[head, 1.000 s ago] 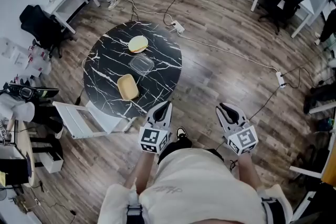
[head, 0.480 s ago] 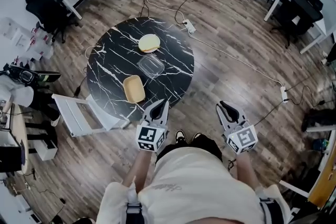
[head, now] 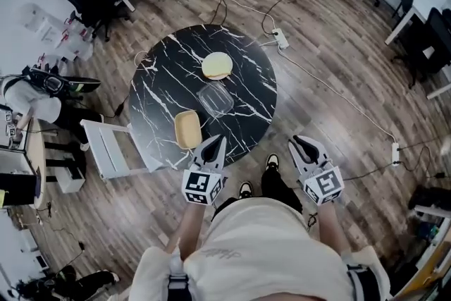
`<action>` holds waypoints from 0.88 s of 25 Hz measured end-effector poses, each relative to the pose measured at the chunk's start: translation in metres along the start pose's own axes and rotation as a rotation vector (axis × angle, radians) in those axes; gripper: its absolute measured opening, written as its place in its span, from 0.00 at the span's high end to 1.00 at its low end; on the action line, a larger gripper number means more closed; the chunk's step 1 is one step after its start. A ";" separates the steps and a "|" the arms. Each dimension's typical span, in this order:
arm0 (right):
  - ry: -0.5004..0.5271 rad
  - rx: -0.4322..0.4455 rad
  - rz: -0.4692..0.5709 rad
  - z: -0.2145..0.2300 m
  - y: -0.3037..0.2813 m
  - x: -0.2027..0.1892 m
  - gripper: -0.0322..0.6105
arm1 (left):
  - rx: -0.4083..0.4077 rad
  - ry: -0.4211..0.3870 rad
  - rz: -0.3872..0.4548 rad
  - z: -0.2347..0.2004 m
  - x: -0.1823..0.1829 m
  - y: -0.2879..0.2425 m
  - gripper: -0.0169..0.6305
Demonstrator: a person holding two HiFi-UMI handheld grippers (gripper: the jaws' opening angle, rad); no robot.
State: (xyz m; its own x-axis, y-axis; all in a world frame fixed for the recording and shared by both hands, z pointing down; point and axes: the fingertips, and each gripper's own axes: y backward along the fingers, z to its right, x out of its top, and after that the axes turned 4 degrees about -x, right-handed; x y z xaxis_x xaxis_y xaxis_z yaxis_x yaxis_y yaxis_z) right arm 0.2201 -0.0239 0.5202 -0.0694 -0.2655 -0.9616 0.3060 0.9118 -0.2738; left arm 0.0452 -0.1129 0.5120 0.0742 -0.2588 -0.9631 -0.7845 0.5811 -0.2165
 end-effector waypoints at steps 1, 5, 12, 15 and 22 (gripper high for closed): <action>0.010 0.026 0.008 0.009 -0.011 0.006 0.84 | 0.024 0.002 0.005 -0.004 0.006 -0.006 0.95; 0.033 0.124 0.034 0.040 -0.053 0.024 0.85 | 0.110 -0.011 0.028 -0.018 0.030 -0.031 0.95; 0.041 0.248 0.017 0.067 -0.110 0.028 0.85 | 0.264 -0.007 0.013 -0.037 0.045 -0.043 0.95; 0.051 0.321 0.010 0.064 -0.134 0.030 0.85 | 0.326 0.010 0.005 -0.043 0.043 -0.039 0.95; 0.062 0.453 0.003 0.037 -0.181 0.038 0.85 | 0.415 0.042 -0.026 -0.056 0.027 -0.024 0.95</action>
State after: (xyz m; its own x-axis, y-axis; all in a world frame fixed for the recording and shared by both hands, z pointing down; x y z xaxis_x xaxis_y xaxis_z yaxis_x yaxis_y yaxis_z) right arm 0.1970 -0.2102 0.5339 -0.1205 -0.2310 -0.9655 0.6896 0.6801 -0.2488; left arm 0.0317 -0.1772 0.5003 0.0588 -0.3033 -0.9511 -0.4674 0.8335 -0.2947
